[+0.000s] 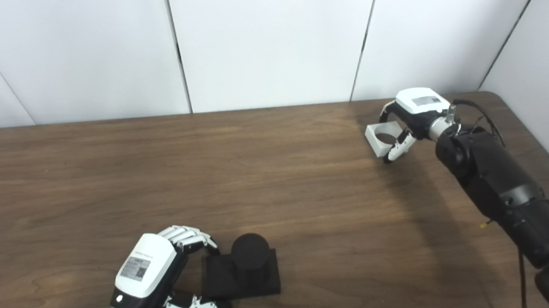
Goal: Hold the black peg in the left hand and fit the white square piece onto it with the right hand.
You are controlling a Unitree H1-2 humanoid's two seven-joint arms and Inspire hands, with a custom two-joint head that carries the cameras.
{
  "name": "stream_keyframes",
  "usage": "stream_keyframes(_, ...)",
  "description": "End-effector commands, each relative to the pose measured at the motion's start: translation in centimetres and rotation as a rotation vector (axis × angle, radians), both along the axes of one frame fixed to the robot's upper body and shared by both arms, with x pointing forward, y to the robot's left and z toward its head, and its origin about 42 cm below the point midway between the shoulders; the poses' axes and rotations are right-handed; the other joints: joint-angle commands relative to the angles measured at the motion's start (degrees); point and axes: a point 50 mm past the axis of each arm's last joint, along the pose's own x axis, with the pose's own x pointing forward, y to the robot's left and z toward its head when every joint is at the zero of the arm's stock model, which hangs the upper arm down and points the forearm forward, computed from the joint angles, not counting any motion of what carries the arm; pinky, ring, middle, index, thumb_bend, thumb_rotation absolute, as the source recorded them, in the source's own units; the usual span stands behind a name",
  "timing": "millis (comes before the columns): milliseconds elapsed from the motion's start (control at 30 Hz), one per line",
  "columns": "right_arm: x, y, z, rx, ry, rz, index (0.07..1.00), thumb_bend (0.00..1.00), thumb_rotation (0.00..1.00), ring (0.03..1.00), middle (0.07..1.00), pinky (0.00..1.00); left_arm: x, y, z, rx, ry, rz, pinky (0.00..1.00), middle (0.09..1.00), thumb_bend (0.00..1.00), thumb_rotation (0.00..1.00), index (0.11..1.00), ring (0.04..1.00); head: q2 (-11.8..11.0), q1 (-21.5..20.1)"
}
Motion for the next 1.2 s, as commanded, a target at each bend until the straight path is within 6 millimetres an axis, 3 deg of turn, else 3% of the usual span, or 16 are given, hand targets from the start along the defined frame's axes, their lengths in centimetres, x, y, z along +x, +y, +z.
stream_keyframes(0,1.2,-0.6,3.7,-0.043,-0.083,0.014,0.651,0.81,0.33,0.863,0.823,0.80,-1.4,1.0,-1.9,0.076,0.077,0.026,0.71,0.661,0.52,0.05,0.484,0.707,0.09,0.04)
stream_keyframes(400,1.2,-0.8,2.9,-0.050,-0.032,-0.007,0.677,0.77,0.38,0.872,0.834,0.83,-1.4,0.9,-1.7,0.072,0.072,0.032,0.71,0.658,0.52,0.05,0.484,0.704,0.28,0.27)
stream_keyframes(567,1.1,-1.1,2.6,-0.050,-0.033,-0.005,0.679,0.77,0.35,0.868,0.830,0.82,-1.3,0.9,-1.8,0.068,0.073,0.035,0.71,0.659,0.52,0.05,0.484,0.706,0.24,0.10)
stream_keyframes(633,1.1,-1.2,2.5,-0.029,-0.039,-0.007,0.653,0.78,0.27,0.866,0.819,0.83,-1.2,0.8,-1.8,0.068,0.071,0.035,0.71,0.659,0.52,0.05,0.484,0.706,0.21,0.28)
stream_keyframes(667,1.0,-1.2,2.4,-0.020,-0.045,-0.004,0.557,0.63,0.20,0.861,0.801,0.84,-1.2,0.8,-1.8,0.068,0.071,0.035,0.71,0.658,0.52,0.05,0.484,0.705,0.21,0.30)
stream_keyframes(767,0.8,-1.1,2.3,-0.012,-0.073,0.021,0.492,0.53,0.14,0.836,0.756,0.82,-1.1,0.8,-1.8,0.071,0.073,0.036,0.71,0.658,0.52,0.05,0.484,0.707,0.15,0.33)
stream_keyframes(1167,-0.4,0.5,4.3,0.033,-0.135,0.112,0.484,0.52,0.13,0.827,0.744,0.82,-1.0,0.2,-1.7,0.065,0.070,0.037,0.70,0.657,0.52,0.05,0.484,0.705,-0.11,1.38)
